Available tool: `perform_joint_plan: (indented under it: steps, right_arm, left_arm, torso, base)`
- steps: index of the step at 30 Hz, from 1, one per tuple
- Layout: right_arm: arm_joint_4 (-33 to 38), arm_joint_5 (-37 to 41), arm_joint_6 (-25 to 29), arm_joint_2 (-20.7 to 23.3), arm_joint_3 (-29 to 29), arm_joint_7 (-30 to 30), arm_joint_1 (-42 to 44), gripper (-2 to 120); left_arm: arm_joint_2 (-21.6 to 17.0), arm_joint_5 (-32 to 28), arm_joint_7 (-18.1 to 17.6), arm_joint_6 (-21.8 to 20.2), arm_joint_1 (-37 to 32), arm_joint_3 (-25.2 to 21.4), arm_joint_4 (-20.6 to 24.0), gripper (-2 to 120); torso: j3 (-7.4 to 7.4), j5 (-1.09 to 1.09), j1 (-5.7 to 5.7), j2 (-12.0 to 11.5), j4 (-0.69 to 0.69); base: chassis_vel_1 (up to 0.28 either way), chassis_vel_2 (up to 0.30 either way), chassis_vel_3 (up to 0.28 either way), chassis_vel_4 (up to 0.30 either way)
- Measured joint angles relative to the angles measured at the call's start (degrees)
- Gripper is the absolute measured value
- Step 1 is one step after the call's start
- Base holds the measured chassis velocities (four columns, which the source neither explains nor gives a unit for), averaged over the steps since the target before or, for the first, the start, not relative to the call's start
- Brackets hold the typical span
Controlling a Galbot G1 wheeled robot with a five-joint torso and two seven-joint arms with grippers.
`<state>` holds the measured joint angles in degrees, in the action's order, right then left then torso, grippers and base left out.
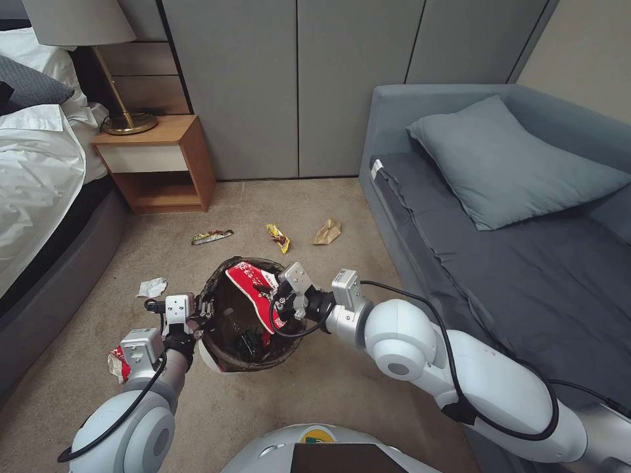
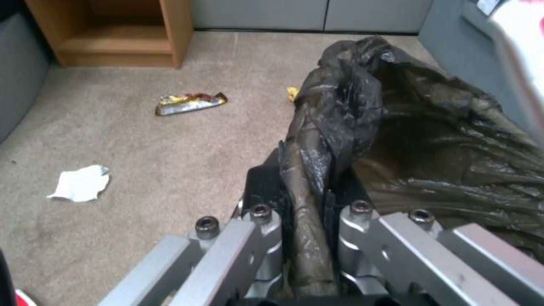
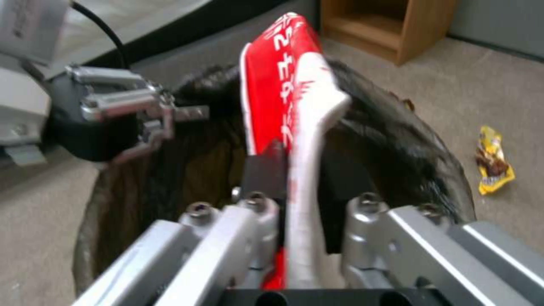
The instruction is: Pick up the trash bin, then pick up the garbage from the floor and place it into the trash bin.
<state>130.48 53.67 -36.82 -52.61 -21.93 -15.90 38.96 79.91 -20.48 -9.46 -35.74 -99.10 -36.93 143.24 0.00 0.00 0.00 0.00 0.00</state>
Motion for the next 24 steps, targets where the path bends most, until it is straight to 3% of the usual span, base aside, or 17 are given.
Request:
perform_joint_plan:
  steps: [7,16,19,24]
  right_arm:
    - [-0.8,0.0,-0.3,-0.6,-1.5,-1.5,-0.3,43]
    - [0.0,0.5,-0.7,-0.7,-1.3,-1.5,-0.5,70]
    - [1.0,0.9,-0.7,-0.6,-0.3,-1.7,-0.5,87]
    - [2.7,1.8,-0.6,0.0,2.8,-1.8,-0.1,98]
  left_arm:
    - [0.0,0.0,-0.2,-0.2,-0.4,0.0,0.0,7]
    - [0.1,0.0,-0.3,-0.2,-1.5,-0.1,0.0,7]
    - [0.0,0.1,-0.3,-0.2,-2.1,-0.1,0.0,7]
    - [0.2,0.2,-0.3,-0.2,-2.2,-0.1,0.0,7]
  torso:
    - [0.00,0.00,0.00,0.0,0.00]
    - [0.00,0.00,0.00,0.0,0.00]
    - [0.00,0.00,0.00,0.0,0.01]
    - [0.00,0.01,0.00,0.0,0.01]
  base:
    - [0.000,0.000,0.000,0.000]
    - [0.000,0.000,0.000,0.000]
    - [0.000,0.000,0.000,0.000]
    - [0.000,0.000,0.000,0.000]
